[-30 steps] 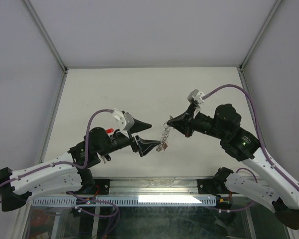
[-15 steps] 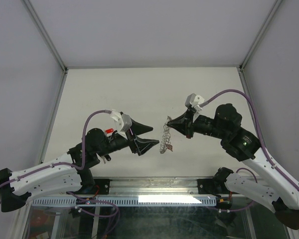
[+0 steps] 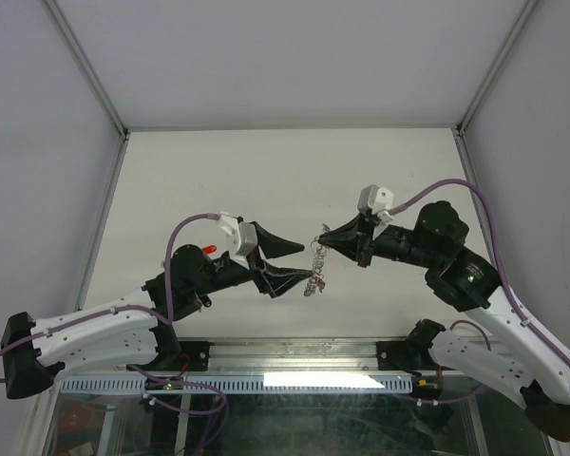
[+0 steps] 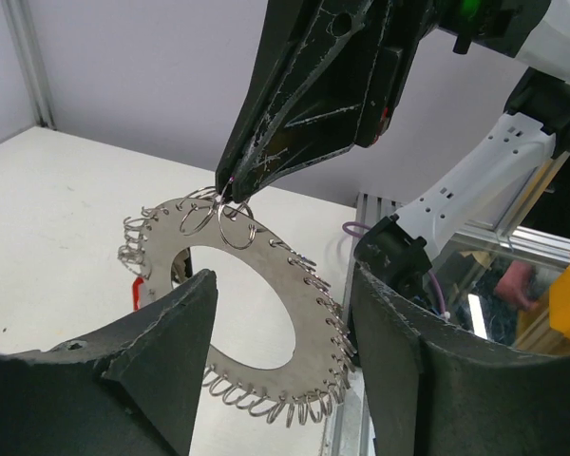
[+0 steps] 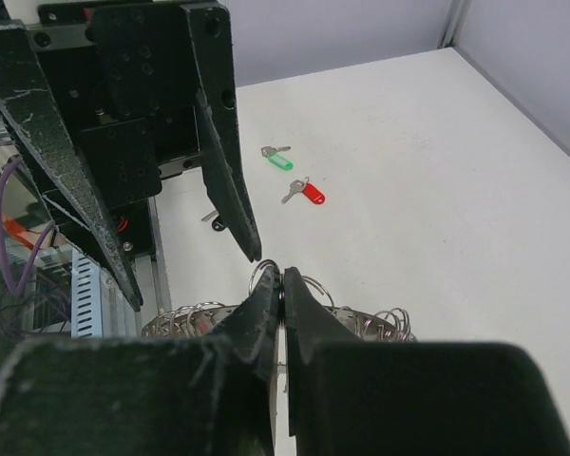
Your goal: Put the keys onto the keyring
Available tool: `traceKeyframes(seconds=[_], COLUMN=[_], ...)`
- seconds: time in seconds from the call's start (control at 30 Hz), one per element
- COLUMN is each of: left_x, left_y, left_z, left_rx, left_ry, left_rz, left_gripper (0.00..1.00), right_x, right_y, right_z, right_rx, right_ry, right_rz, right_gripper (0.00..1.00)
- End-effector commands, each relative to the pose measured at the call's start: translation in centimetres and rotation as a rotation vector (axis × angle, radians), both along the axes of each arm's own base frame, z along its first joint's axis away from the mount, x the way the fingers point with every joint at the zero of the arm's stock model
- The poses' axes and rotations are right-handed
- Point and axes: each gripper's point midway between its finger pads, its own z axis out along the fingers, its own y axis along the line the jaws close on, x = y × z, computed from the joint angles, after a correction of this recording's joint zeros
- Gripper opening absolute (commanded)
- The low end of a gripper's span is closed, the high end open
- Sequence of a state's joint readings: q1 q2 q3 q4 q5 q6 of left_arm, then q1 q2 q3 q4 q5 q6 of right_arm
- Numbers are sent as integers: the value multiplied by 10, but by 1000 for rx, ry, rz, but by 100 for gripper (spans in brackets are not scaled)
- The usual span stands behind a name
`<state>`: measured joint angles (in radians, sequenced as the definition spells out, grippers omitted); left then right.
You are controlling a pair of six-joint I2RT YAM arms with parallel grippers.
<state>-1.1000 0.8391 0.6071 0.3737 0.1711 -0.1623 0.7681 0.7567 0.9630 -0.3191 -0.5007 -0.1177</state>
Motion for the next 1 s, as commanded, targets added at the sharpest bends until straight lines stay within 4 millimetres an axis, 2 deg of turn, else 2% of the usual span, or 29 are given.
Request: traceKeyframes(seconds=[0.0,0.07,0.27,0.57,0.97], left_x=[-7,-9,-8,-13,-12], left_y=[-1,-1,-2,-9,-16], left_z=[29,30,32,40,43], left_rx=[-82,-84,-84,-111,-120], left_ry=[-69,-72,-81,-89,-86], left_rz=[-40,-47,-45,-87,-102], left_gripper=[59,59,44,32,30], right_x=[-8,-10,-16,-20,-24], right_y=[-2,-2,-3,-2,-3], right_z=[39,39,39,40,39], right_rx=[104,104,115,120,119], right_ry=[-161,-174,-214,-212,-202], right_rz=[40,53,85,103,116], right_gripper=[0,0,0,0,0])
